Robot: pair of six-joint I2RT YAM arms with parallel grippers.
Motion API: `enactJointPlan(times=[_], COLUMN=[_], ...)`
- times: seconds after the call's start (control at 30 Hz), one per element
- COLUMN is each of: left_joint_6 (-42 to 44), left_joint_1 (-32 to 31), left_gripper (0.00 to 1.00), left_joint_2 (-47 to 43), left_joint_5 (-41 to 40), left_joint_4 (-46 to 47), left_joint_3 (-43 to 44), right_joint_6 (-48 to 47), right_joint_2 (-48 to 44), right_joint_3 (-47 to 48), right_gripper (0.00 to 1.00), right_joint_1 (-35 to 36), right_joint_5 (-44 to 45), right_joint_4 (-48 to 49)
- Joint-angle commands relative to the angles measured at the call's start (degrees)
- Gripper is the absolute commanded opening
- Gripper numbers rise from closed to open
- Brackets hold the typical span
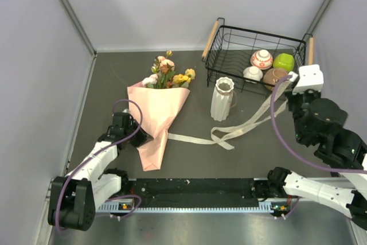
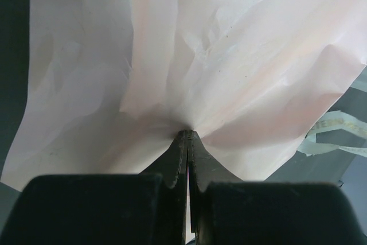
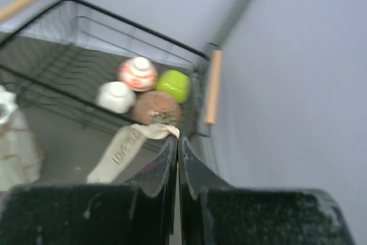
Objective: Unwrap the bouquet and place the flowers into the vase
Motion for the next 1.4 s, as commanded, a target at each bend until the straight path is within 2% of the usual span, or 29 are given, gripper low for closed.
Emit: enactJointPlan(times=[0.0,0.03,0.3,0.4,0.47,0.5,0.53,0.57,0.6,0.63,0.73,0.93,1.07,1.1,1.23,1.37], left_joint_6=[1.4,1.3,2.9,3.3,3.4,3.5,3.6,3.8,3.9,4.0,4.1,4.7,5.0,5.3,5.8,6.8], left_joint_1=[0.0,0.0,0.1,0.0,0.1,0.1,0.1,0.1,0.1,0.1,0.1,0.1,0.1,0.1,0.1,0.1], left_gripper=[0.00,0.00,0.00,0.00,0.00,0.00,0.00,0.00,0.00,0.00,0.00,0.00,0.00,0.00,0.00,0.00], left_joint_2=[-0.6,-0.7,-1.2,-1.1,-1.2,-1.1,-1.2,-1.2,-1.2,-1.2,-2.3,-2.6,-2.9,-2.8,-3.6,-3.9], left_joint_5=[-1.5,-1.4,-1.8,-1.8,-1.8,-1.6,-1.5,-1.4,-1.4,-1.2,-1.0,-1.6,-1.5,-1.4,-0.6,1.1], left_joint_4=[0.2,0.4,0.0,-0.1,0.2,0.4,0.5,0.4,0.2,-0.1,-0.3,-0.8,-1.5,-1.6,-2.5,-2.6], left_joint_3=[0.6,0.7,1.8,2.2,2.1,2.0,2.1,2.1,2.2,2.3,2.3,2.8,3.8,4.1,5.3,6.6], right_joint_6=[-26.8,-33.8,-36.9,-35.1,-29.4,-25.3,-14.3,-8.8,-4.0,2.1,8.2,7.1,9.6,11.4,29.6,40.9], right_joint_2=[-2.6,-2.6,3.9,6.9,8.0,8.8,10.0,11.8,12.3,12.1,11.4,11.6,10.7,9.9,8.0,6.1], right_joint_3=[0.1,-0.3,8.7,9.4,6.7,6.5,6.9,7.4,7.2,6.6,6.4,11.2,6.2,4.6,-3.5,-13.7], right_gripper=[0.00,0.00,0.00,0.00,0.00,0.00,0.00,0.00,0.00,0.00,0.00,0.00,0.00,0.00,0.00,0.00], right_joint_1=[-1.6,-2.0,-5.9,-8.7,-12.7,-14.9,-20.9,-23.9,-27.4,-31.4,-37.3,-38.9,-39.0,-39.0,-39.0,-40.0], right_joint_5=[15.7,16.4,12.8,10.7,7.1,5.6,1.1,-2.2,-5.4,-10.6,-14.1,-2.7,-0.9,-1.1,-6.8,-15.4], right_joint_4=[27.6,31.5,33.0,33.1,30.9,26.6,21.3,10.8,7.8,6.0,3.6,3.2,3.3,1.0,-8.7,-10.9])
